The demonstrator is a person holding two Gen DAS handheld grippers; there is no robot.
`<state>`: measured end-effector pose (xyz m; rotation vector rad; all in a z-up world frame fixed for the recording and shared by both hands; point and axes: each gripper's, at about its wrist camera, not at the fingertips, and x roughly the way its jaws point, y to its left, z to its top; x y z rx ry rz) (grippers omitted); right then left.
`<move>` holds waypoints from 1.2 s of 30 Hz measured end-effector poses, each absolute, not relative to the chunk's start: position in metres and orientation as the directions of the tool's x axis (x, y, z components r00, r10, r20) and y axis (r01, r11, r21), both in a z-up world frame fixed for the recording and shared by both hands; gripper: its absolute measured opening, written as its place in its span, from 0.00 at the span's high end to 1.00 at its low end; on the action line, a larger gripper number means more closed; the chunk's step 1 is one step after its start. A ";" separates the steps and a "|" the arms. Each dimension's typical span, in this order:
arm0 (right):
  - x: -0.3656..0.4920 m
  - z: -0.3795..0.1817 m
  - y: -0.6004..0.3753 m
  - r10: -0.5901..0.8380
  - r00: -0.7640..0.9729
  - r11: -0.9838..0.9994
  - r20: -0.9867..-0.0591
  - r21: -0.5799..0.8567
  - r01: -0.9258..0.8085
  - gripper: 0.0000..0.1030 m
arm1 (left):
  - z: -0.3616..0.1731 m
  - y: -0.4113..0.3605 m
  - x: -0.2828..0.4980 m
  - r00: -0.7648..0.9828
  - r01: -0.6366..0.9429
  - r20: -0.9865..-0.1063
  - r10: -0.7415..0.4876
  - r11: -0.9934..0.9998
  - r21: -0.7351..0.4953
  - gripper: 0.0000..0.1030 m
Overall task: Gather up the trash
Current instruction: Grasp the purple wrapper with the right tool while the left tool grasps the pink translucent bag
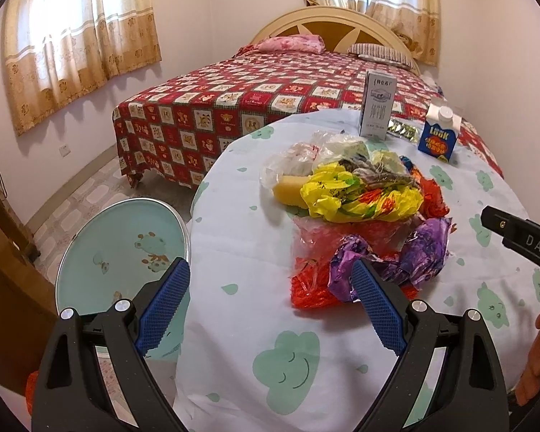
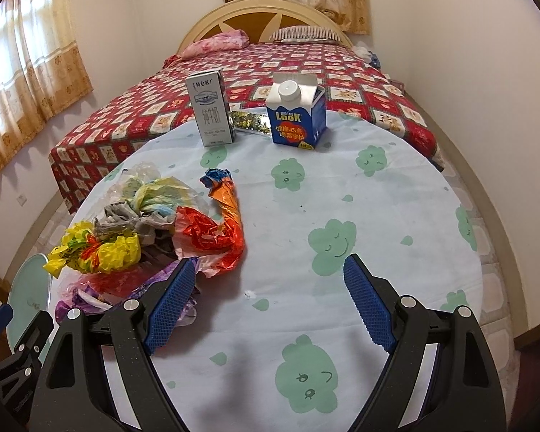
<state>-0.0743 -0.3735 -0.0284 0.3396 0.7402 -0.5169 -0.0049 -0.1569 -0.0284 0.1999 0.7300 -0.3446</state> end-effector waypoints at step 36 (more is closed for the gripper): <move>-0.026 -0.057 -0.347 0.065 0.652 0.852 -0.755 0.383 0.358 0.85 | -0.032 -0.128 0.010 0.688 0.361 -0.683 -0.247 0.932 0.026 0.14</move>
